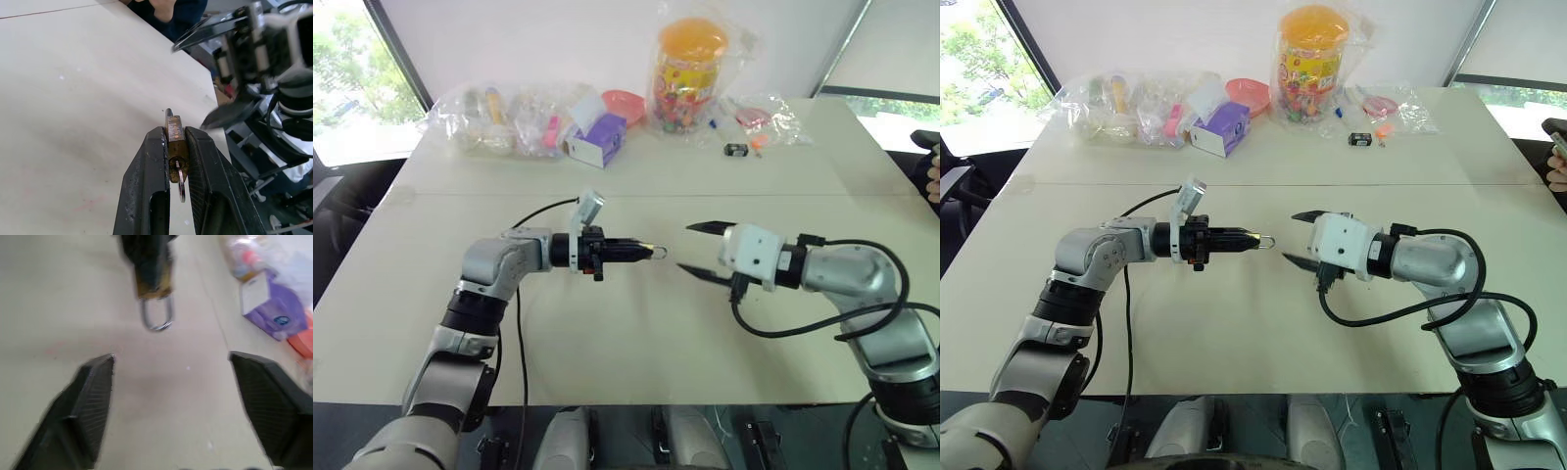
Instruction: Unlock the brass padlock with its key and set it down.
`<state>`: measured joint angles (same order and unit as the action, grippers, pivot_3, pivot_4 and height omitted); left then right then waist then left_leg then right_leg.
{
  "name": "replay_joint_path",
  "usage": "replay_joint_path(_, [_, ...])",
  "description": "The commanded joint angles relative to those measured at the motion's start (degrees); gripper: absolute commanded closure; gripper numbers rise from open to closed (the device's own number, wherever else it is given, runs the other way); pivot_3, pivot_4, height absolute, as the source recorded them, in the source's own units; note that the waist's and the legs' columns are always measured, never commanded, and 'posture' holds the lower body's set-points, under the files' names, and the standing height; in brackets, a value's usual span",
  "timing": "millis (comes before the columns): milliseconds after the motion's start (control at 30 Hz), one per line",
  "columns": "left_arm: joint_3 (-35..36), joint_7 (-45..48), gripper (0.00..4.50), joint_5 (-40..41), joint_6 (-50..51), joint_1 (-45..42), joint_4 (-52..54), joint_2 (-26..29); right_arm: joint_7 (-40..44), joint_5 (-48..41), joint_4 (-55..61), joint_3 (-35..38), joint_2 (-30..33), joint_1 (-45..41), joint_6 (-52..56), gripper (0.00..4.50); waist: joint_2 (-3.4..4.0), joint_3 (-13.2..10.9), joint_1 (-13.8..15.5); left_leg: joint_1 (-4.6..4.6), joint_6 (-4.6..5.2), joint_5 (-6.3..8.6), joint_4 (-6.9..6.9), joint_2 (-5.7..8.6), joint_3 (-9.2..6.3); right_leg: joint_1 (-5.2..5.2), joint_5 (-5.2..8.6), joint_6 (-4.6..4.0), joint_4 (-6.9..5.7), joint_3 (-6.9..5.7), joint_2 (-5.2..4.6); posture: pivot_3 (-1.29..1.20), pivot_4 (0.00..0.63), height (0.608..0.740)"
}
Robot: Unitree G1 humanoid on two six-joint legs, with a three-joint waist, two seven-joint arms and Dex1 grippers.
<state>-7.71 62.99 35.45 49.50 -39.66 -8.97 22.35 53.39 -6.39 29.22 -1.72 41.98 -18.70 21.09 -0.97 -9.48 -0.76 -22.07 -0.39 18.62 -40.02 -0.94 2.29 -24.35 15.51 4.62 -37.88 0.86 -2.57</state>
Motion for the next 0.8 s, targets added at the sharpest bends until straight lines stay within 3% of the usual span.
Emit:
replay_joint_path(33, [0.2,1.3,4.5,-0.1,-1.0,-1.5,0.4,-0.1,-2.7,-3.7,3.1,0.9,-1.8,-3.1,5.6,2.97,0.0,0.0,0.1,0.0,0.0,0.0,0.0,0.0,-0.01,0.0,0.0,0.0,0.0,0.0,0.01,0.0,0.15,0.735])
replay_joint_path(100, [0.0,1.5,4.5,-0.1,-1.0,-1.9,0.3,-0.4,-3.5,-4.4,3.4,0.0,-2.5,-4.1,7.6,4.13,0.0,0.0,0.2,-0.02,0.0,0.0,0.0,0.02,-0.01,-0.01,0.0,0.0,-0.01,-0.01,0.02,0.0,0.15,0.735])
replay_joint_path(133, [0.0,1.5,4.5,0.1,-0.8,-2.1,0.3,-0.5,-4.0,-4.5,3.4,-0.4,-2.8,-4.4,8.2,4.48,0.0,0.0,0.3,-0.04,0.0,0.0,-0.01,0.03,-0.01,-0.01,0.0,0.0,0.0,-0.01,0.02,0.0,0.15,0.735])
replay_joint_path(800, [3.8,0.3,4.5,3.6,2.7,-3.2,2.5,-1.0,-7.4,1.0,-6.6,-8.4,-4.9,0.0,-1.1,4.48,0.0,0.0,0.1,-0.12,0.02,0.01,-0.03,0.05,-0.02,-0.09,0.0,0.0,0.0,-0.02,0.02,0.0,0.15,0.735])
